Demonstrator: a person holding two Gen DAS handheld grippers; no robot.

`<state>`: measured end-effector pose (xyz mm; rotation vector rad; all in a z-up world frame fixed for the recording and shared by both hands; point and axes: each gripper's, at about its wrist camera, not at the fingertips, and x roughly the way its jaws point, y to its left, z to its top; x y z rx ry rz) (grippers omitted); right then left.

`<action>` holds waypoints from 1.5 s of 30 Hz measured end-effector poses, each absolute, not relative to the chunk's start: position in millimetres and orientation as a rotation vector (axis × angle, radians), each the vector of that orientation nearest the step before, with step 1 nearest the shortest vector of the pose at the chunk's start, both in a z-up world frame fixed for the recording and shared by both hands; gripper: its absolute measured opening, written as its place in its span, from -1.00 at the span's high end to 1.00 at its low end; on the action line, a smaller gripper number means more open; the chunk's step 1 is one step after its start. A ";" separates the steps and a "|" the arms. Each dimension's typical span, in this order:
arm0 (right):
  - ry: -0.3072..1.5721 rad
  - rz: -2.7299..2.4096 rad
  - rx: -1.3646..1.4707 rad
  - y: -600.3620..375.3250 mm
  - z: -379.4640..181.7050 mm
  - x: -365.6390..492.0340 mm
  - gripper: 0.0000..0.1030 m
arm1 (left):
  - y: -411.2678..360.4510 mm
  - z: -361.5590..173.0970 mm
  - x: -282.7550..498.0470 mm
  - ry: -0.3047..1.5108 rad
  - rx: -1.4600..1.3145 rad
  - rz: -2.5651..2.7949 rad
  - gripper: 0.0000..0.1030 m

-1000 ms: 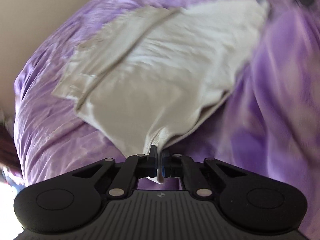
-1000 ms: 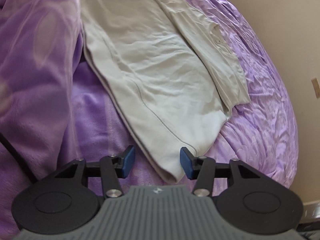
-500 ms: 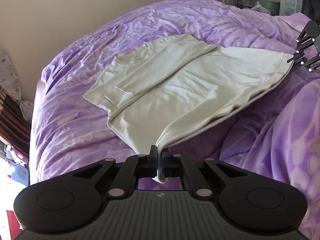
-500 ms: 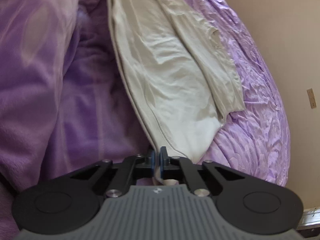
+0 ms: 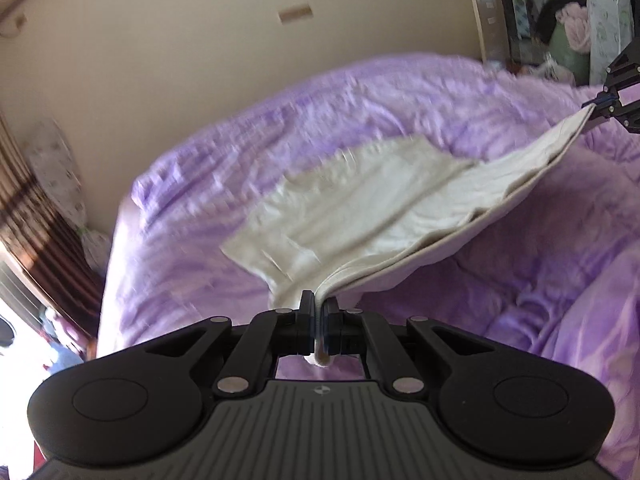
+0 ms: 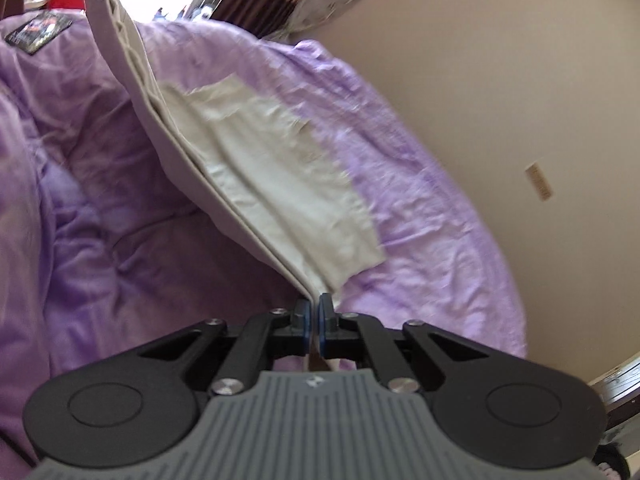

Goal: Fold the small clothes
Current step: 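Lift the hem with both grippers and fold it over toward the collar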

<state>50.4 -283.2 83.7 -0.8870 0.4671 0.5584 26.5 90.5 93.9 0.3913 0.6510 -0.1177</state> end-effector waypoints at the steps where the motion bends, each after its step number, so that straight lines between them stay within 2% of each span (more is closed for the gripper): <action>1: 0.447 0.554 -0.884 -283.6 89.7 47.6 1.00 | 90.4 100.3 23.3 0.630 0.393 -0.110 0.94; 9: 0.323 0.512 -0.864 -289.5 138.7 26.6 1.00 | 83.5 145.8 -2.8 0.460 0.431 -0.067 0.95; 14: 0.296 0.502 -0.842 -293.2 155.4 20.1 1.00 | 79.2 157.3 -4.1 0.452 0.472 -0.054 0.94; 19: 0.295 0.491 -0.847 -282.1 151.1 41.2 1.00 | 81.4 148.7 33.8 0.495 0.506 -0.020 0.94; 26: 0.306 0.463 -0.825 -259.4 147.9 117.7 1.00 | 103.8 140.9 111.1 0.532 0.461 0.000 0.94; 37: 0.431 0.528 -0.787 -216.7 93.8 278.6 1.00 | 140.8 87.7 251.8 0.710 0.416 0.063 0.94; 45: 0.584 0.556 -0.736 -181.1 -3.6 396.1 1.00 | 178.5 -3.7 353.5 0.864 0.287 0.032 0.94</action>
